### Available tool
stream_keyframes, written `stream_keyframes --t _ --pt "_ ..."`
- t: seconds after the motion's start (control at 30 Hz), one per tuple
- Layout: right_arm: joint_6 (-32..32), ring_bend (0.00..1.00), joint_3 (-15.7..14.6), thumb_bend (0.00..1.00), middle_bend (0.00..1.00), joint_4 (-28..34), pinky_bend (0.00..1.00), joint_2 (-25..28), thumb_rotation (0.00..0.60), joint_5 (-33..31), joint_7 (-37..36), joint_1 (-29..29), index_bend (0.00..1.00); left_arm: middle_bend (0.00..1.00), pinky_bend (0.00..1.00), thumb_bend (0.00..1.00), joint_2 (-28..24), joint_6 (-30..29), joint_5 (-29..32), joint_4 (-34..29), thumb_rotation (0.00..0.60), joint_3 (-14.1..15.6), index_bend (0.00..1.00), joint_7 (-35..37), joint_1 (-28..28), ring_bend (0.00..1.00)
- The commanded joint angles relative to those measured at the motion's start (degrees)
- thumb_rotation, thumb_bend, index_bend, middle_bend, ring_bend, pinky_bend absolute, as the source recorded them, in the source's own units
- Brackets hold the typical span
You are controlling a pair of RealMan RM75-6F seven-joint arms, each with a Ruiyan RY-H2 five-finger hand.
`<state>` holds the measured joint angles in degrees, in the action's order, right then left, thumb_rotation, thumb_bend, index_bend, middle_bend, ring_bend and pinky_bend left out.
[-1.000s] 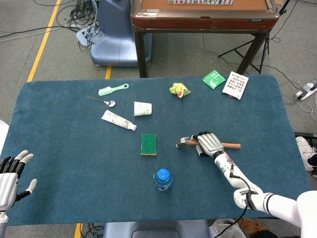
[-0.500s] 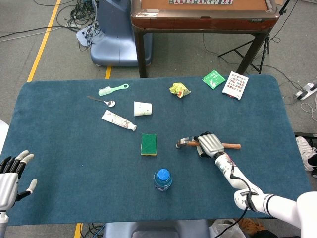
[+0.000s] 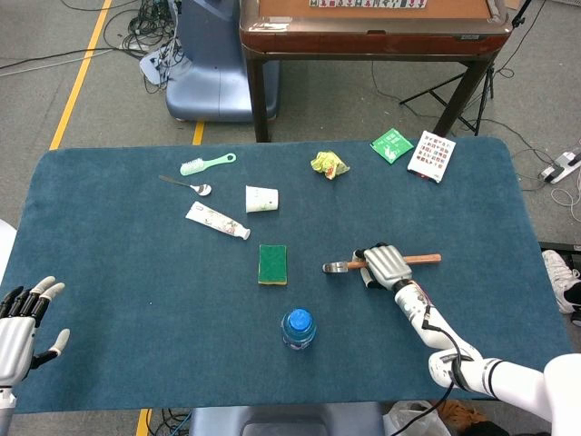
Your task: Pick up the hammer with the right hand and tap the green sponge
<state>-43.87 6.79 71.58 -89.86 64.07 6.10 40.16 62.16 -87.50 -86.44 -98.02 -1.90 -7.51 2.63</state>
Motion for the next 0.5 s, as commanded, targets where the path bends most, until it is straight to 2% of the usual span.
stream_keyframes --t 0.03,0.27,0.5 --pt "-0.53 0.42 0.03 0.65 0.65 0.17 0.32 0.02 0.600 0.50 -0.47 -0.36 0.53 0.13 0.07 0.28 -0.05 0.03 -0.03 -0.03 0.600 0.03 0.18 0.01 0.01 0.15" --pt "-1.19 0.49 0.51 0.65 0.68 0.74 0.46 0.43 0.600 1.33 -1.36 -0.57 0.57 0.13 0.07 0.28 -0.22 0.23 -0.12 -0.17 0.600 0.10 0.18 0.01 0.14 0.15" --pt "-1.25 0.54 0.79 0.65 0.71 1.54 0.53 1.21 0.600 2.21 -2.66 -0.71 0.59 0.13 0.07 0.28 -0.24 0.36 -0.09 -0.23 0.600 0.09 0.18 -0.15 0.24 0.15"
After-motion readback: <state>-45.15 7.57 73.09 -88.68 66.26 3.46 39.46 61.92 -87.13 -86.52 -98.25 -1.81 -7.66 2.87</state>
